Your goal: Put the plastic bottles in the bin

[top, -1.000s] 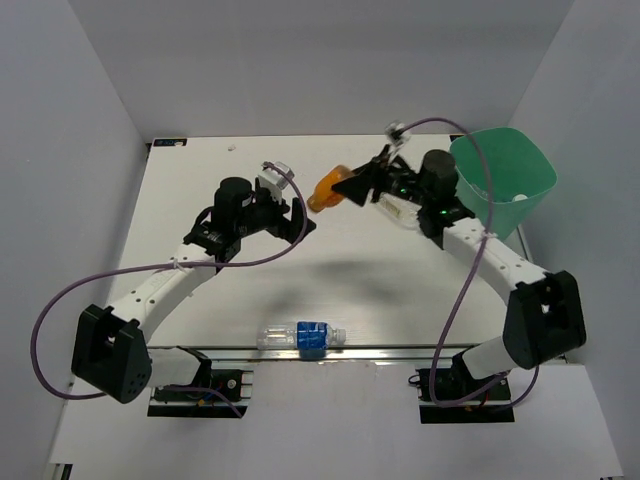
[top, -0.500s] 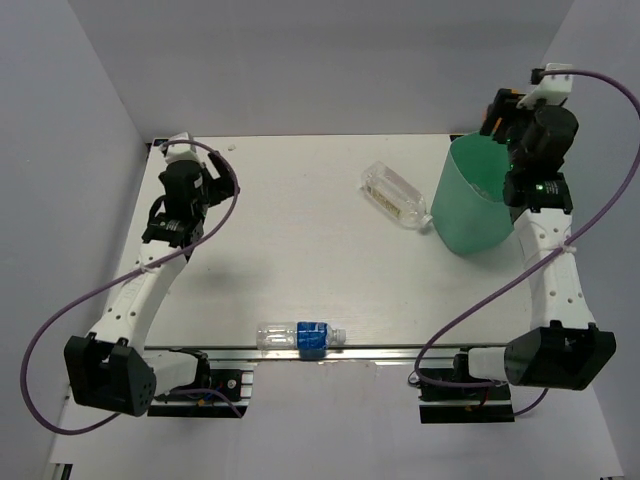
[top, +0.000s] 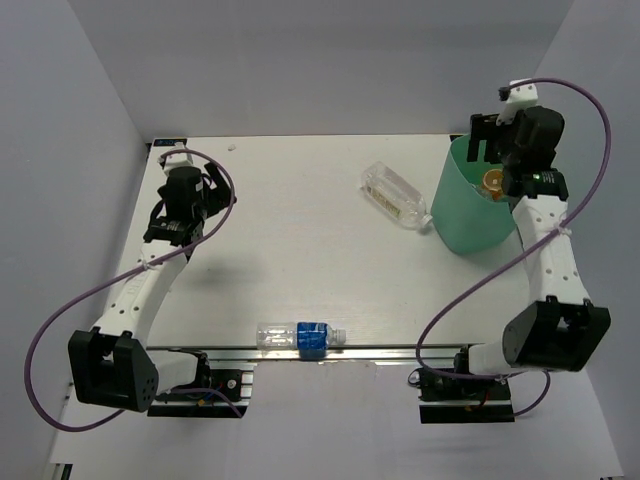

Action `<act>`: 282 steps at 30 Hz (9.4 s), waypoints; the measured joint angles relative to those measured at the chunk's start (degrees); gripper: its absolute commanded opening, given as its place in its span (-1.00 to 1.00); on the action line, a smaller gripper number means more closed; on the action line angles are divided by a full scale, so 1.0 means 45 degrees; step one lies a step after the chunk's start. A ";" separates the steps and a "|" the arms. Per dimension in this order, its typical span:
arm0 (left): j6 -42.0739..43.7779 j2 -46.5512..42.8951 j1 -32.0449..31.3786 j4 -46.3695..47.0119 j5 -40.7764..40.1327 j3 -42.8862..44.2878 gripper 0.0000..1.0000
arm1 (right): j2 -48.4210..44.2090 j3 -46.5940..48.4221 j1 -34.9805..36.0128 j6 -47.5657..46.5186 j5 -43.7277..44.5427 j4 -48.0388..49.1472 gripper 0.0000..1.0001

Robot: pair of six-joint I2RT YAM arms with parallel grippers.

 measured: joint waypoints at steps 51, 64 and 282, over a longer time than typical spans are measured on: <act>-0.1302 -0.1545 0.0068 0.0117 0.0578 -0.1991 0.96 | 0.3623 -0.6737 1.6932 -0.3113 -0.1549 0.4551 -0.42; -0.1287 -0.1894 0.0068 0.0413 0.0573 -0.1991 0.96 | 0.0510 -0.2783 0.9243 -0.2127 -0.1914 0.3832 -0.64; 0.2171 0.1885 0.0068 0.3249 0.4993 -0.0670 0.96 | -0.3487 -0.0248 -0.2676 -0.9831 -0.4571 -0.5775 0.79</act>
